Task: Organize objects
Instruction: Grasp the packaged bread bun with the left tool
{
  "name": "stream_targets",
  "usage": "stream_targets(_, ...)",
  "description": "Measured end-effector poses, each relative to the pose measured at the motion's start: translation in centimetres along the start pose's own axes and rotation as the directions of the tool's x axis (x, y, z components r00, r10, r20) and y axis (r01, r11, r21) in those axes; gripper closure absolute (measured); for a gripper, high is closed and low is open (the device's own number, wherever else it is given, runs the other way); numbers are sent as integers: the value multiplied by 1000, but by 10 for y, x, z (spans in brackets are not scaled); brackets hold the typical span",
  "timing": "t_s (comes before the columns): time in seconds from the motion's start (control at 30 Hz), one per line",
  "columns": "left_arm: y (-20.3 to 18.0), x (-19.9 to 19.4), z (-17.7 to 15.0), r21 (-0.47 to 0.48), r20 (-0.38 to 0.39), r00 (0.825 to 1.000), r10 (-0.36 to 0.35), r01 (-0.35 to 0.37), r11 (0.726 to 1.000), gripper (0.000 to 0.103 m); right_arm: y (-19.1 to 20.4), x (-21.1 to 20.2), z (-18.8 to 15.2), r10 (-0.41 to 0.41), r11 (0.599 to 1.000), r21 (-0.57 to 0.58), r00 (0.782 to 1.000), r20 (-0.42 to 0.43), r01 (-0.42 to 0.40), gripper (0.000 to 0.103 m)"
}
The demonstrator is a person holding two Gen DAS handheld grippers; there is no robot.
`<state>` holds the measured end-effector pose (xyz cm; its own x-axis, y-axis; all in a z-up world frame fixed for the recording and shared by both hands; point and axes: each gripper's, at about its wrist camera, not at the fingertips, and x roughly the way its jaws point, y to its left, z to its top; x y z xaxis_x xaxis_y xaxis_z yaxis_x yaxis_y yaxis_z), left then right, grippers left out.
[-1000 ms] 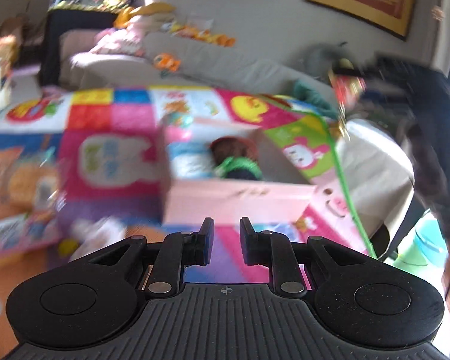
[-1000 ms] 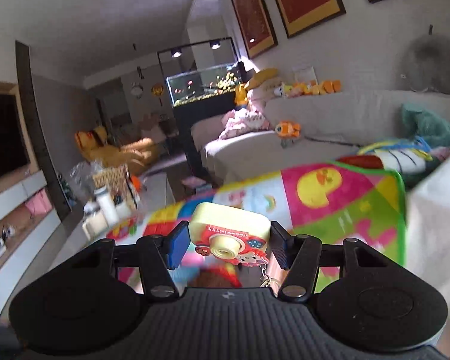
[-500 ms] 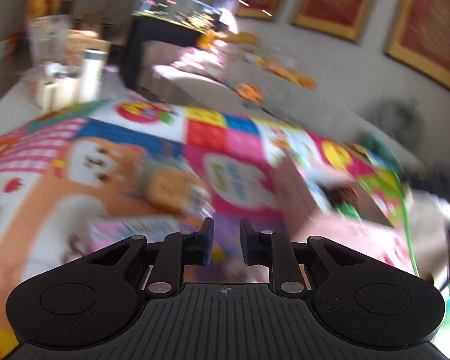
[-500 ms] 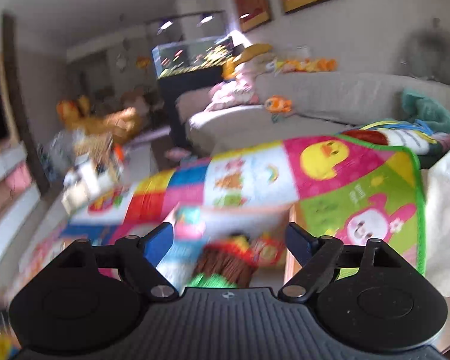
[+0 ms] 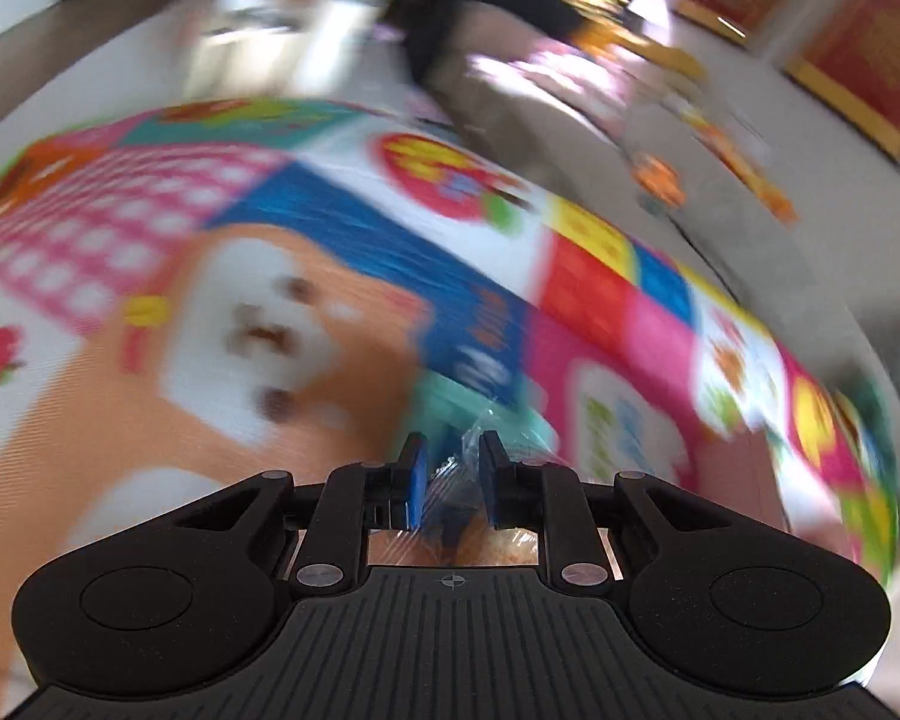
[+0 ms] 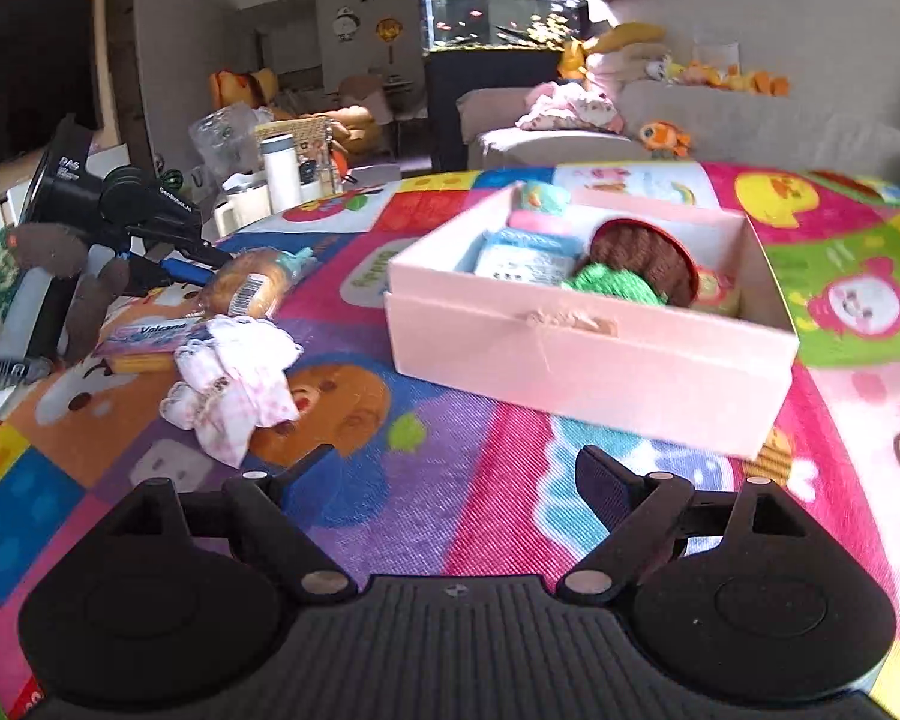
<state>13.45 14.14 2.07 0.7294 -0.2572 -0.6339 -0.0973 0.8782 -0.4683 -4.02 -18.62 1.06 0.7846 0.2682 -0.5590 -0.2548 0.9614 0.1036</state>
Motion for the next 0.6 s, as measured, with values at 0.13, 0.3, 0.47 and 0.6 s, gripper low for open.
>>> stream_targets(0.13,-39,-10,-31,195,-142,977,-157,183,963,82,-23,5,4,41,990,134,999,-14,-39,14)
stream_targets(0.3,-59,-70,-63,409,-45,975,-217,217,886,78,-42,6,4,54,969,244,998,-18,-48,13)
stream_targets(0.47,-56,-120,-95,567,-84,981,-172,189,802,78,-39,8,5,49,972,231,999,-24,-42,12)
stream_targets(0.6,-58,-129,-125,653,-183,979,-93,192,732,78,-36,8,5,43,975,219,999,-24,-37,11)
